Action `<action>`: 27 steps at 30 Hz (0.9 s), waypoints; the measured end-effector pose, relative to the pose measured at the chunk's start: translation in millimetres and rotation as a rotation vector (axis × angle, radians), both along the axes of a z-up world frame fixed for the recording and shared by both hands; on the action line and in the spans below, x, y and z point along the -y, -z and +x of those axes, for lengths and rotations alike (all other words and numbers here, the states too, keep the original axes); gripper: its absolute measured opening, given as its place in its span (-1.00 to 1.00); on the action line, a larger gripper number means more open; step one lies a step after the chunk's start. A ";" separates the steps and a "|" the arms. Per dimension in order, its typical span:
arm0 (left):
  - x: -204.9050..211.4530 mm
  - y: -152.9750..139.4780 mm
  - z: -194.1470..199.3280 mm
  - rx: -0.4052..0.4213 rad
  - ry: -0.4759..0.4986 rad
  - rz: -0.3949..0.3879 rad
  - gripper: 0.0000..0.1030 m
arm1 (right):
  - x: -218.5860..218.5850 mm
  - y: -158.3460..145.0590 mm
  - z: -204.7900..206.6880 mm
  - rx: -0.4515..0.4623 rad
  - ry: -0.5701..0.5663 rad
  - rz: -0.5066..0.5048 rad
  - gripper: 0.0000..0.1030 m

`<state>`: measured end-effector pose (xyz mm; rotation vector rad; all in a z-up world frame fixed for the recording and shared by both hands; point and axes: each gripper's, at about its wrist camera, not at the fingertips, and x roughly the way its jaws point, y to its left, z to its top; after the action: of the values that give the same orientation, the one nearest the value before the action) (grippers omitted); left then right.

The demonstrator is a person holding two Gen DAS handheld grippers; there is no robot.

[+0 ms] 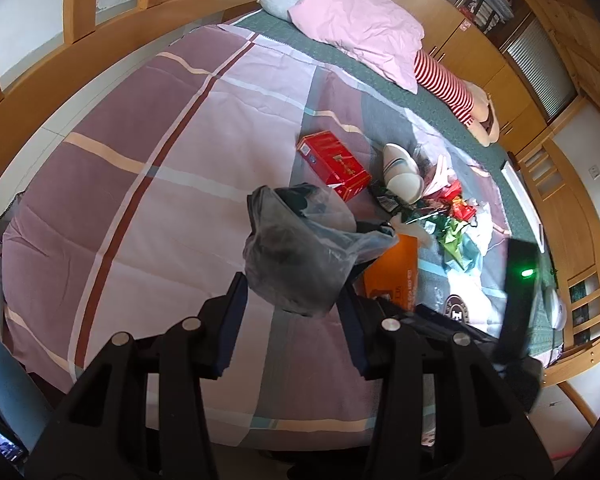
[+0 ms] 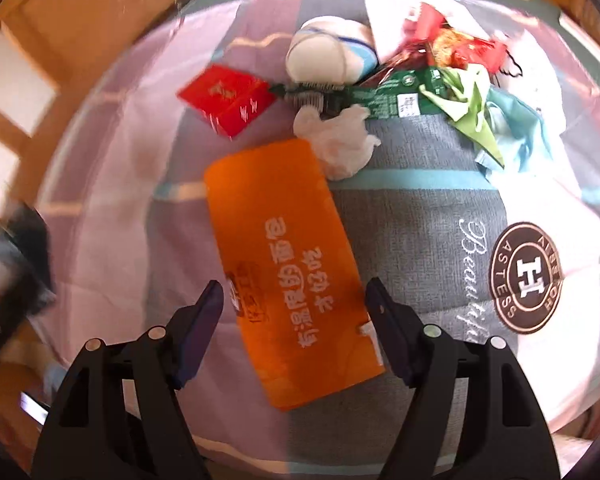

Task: Collect trash

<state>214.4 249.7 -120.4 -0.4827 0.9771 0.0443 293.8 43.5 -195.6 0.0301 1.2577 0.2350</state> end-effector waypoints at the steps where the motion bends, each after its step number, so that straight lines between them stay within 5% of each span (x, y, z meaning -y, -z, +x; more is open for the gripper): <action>1: 0.2 -0.7 -0.5 0.007 0.004 -0.011 -0.11 | -1.5 1.2 -0.1 0.002 -0.008 -0.014 0.40; 7: 4.1 -3.9 -1.6 0.038 0.034 -0.066 -0.11 | -2.6 -8.0 -4.8 0.064 -0.011 -0.005 0.28; 15: 27.8 -30.5 -9.6 0.153 0.036 0.149 -0.11 | 31.1 -49.4 -19.4 0.251 0.163 0.052 0.28; 19: 48.9 -43.4 -15.6 0.216 0.094 0.191 -0.11 | 63.5 -81.2 -61.7 0.363 0.235 0.129 0.28; 23: 78.0 -46.3 -21.3 0.239 0.200 0.182 -0.11 | 106.4 -120.9 -106.7 0.383 0.260 0.216 0.28; 27: 114.5 -44.0 -31.7 0.255 0.318 0.180 -0.11 | 155.7 -160.1 -155.5 0.445 0.289 0.097 0.28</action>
<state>182.7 135.2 -76.4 -0.1589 0.7803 -0.2097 138.3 -112.2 -35.5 0.2300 0.7858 0.0461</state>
